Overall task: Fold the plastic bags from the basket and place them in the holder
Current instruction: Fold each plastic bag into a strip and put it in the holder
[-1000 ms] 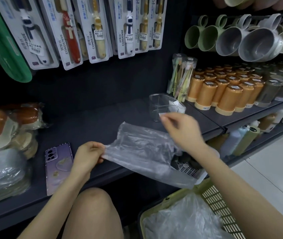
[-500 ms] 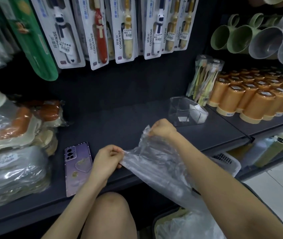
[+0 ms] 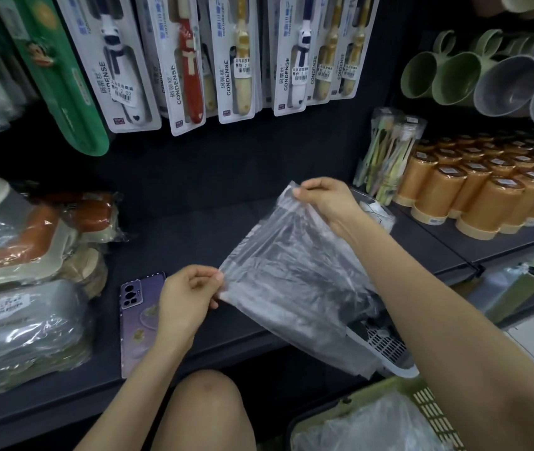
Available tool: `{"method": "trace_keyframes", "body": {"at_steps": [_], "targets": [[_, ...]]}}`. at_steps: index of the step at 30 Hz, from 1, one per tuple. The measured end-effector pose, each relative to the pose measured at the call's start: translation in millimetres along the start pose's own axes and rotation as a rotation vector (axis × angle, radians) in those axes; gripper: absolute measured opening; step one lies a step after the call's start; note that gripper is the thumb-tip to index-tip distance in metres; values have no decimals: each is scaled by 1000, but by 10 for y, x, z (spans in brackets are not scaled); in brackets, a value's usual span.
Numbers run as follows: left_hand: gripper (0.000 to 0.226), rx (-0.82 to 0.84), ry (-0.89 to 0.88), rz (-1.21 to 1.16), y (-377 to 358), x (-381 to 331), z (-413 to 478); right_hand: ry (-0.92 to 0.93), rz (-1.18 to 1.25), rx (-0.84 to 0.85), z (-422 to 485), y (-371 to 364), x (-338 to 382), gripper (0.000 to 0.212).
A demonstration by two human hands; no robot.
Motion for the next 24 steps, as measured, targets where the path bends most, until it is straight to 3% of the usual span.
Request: {"method": "trace_keyframes", "body": {"at_steps": [3, 5, 10, 12, 14, 16, 17, 19, 21, 24], "targets": [[15, -119, 55, 1, 53, 7, 154, 182, -340, -12, 115, -121, 272, 33], [6, -146, 110, 6, 42, 35, 243, 302, -510, 15, 1, -148, 431, 40], [18, -73, 148, 120, 39, 142, 262, 419, -666, 140, -874, 104, 200, 21], [27, -76, 1, 401, 74, 50, 187, 419, -770, 100, -1296, 341, -86, 24], [29, -135, -367, 744, 22, -217, 32, 430, -856, -61, -1637, 604, -301, 37], [28, -95, -659, 874, -145, -351, -126, 332, -855, -234, -1850, 843, -511, 46], [37, 18, -689, 890, -257, -333, -137, 220, -836, -275, -1895, 924, -645, 48], [49, 255, -578, 898, -433, -166, -89, -74, -704, -231, -1909, 963, -998, 50], [49, 359, -492, 964, -501, 11, -64, -294, -371, -170, -1913, 875, -1313, 47], [64, 388, -441, 1085, -511, 177, -119, -343, -139, -69, -1900, 721, -1445, 33]]}}
Point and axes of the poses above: each hand's wrist, its own z-axis towards the middle knuckle, its own y-axis out of the back of the hand, x = y × z, the point moved 9 cm from there along z, towards the middle knuckle, and after that the axes turned 3 degrees about y, right-handed, at the moved point
